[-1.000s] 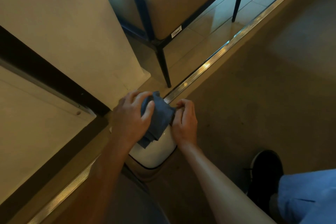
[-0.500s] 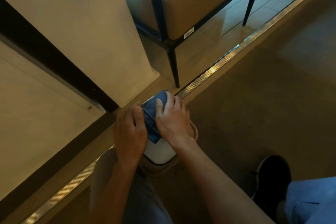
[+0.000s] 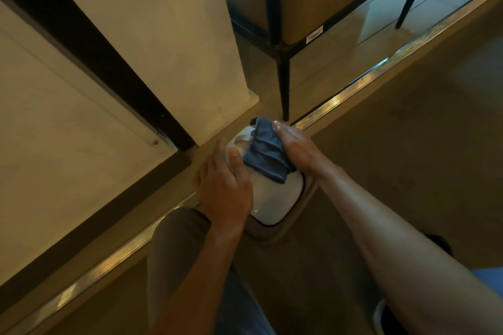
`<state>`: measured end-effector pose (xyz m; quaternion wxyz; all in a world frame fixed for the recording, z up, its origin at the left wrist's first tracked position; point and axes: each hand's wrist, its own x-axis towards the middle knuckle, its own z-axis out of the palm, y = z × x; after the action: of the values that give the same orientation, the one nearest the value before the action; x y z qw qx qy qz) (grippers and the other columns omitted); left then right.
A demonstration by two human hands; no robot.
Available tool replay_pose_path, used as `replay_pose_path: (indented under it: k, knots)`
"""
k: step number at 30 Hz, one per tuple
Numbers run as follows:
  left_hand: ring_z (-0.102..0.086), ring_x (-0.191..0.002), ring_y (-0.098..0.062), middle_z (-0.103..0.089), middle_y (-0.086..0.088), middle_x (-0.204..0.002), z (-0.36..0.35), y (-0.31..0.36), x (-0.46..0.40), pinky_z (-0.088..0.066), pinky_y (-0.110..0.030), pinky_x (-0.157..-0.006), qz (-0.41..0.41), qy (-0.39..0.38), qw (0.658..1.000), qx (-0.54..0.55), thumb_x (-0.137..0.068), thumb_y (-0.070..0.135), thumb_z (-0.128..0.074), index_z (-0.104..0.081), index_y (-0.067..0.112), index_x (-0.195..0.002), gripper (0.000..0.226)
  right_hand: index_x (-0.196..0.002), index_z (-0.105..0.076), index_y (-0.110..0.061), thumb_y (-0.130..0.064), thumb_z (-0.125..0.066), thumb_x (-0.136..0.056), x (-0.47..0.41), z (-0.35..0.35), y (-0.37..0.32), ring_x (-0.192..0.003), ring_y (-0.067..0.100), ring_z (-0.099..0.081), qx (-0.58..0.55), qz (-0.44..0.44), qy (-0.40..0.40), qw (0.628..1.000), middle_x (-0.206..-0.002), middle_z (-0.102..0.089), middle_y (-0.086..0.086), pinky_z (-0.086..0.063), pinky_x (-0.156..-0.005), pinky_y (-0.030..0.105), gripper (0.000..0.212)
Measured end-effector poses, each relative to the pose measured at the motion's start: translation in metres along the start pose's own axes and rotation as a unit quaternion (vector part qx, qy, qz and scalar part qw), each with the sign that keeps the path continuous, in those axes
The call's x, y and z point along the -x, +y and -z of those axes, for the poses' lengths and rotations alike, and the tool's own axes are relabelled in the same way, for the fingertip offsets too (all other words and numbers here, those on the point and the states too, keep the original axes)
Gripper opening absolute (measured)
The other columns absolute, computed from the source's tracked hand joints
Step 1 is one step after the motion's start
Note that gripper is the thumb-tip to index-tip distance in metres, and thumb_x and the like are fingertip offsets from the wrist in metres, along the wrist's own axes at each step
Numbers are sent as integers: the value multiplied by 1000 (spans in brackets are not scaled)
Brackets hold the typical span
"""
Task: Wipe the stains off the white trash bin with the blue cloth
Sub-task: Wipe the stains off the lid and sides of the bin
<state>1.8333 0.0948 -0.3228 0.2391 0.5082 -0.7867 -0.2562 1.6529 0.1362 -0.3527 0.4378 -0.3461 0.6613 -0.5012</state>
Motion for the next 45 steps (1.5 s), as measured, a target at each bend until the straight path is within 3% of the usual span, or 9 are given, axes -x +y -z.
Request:
replay_pose_path:
  k: [4, 8, 12, 16, 23, 30, 35, 41, 45]
  knots:
    - [-55, -123, -21, -63, -4, -130, 1, -3, -1, -42, -50, -107, -8, -3, 1000, -25, -108, 48, -23, -56, 21, -138, 52, -107, -66, -27, -57, -33, -106, 13, 3, 13, -84, 21, -69, -12, 20, 3, 1000, -95, -71, 4, -51, -75, 33, 45]
    - [-54, -125, -23, -63, -4, -133, -2, -6, -5, -43, -52, -106, 7, -1, 999, -47, -110, 44, -24, -56, 23, -140, 48, -102, -67, -26, -50, -35, -105, 49, -7, 50, -84, 12, -66, -9, 49, 124, 991, -92, -69, -5, -47, -74, 29, 41]
    - [-52, -127, -23, -60, -3, -139, 0, -10, -7, -43, -52, -105, -18, -13, 998, -55, -108, 45, -22, -53, 22, -144, 53, -130, -64, -24, -49, -34, -104, 71, -14, 69, -102, 5, -63, -3, 57, 183, 981, -115, -68, -6, -47, -80, 19, 47]
    - [-49, -131, -22, -58, -2, -143, 0, -13, -7, -40, -50, -109, -19, -25, 997, -73, -111, 40, -25, -49, 23, -148, 48, -109, -69, -39, -52, -36, -103, 49, -11, 44, -88, 2, -66, -22, 24, 122, 992, -97, -70, -14, -49, -70, 17, 36]
    - [-48, -133, -20, -56, -3, -144, 0, -13, -9, -37, -48, -112, -20, -23, 997, -73, -111, 38, -29, -50, 21, -147, 45, -100, -63, -17, -42, -33, -110, -10, 5, -4, -67, 13, -62, -23, -33, -59, 997, -77, -66, -4, -50, -61, 20, 40]
    - [-52, -129, -21, -60, -2, -141, -1, -11, -8, -41, -48, -107, -12, -12, 997, -72, -111, 36, -30, -53, 22, -145, 44, -109, -71, -29, -53, -36, -105, 52, 2, 28, -98, 21, -67, -21, -46, 73, 996, -105, -72, 1, -51, -89, 44, 42]
    - [-52, -129, -22, -59, -3, -142, 2, -12, -8, -44, -49, -104, -30, -23, 997, -74, -107, 43, -23, -52, 22, -146, 53, -115, -66, -51, -58, -36, -100, 71, -13, 31, -89, -6, -63, -16, -32, 123, 992, -100, -69, -21, -47, -75, 33, 34]
    - [-52, -128, -22, -58, -4, -142, 2, -15, -8, -43, -50, -105, -38, -25, 996, -76, -110, 40, -28, -52, 21, -147, 48, -99, -67, -22, -53, -33, -107, 3, 5, 0, -67, 8, -65, 3, -65, -11, 998, -81, -70, -5, -46, -70, 31, 46]
    - [-52, -127, -22, -59, -3, -140, 0, -18, -10, -44, -49, -104, -25, -22, 997, -75, -111, 37, -34, -53, 21, -145, 41, -94, -63, -22, -50, -32, -108, -10, 7, -2, -62, 7, -65, 2, -53, -67, 996, -70, -69, -9, -50, -60, 21, 44]
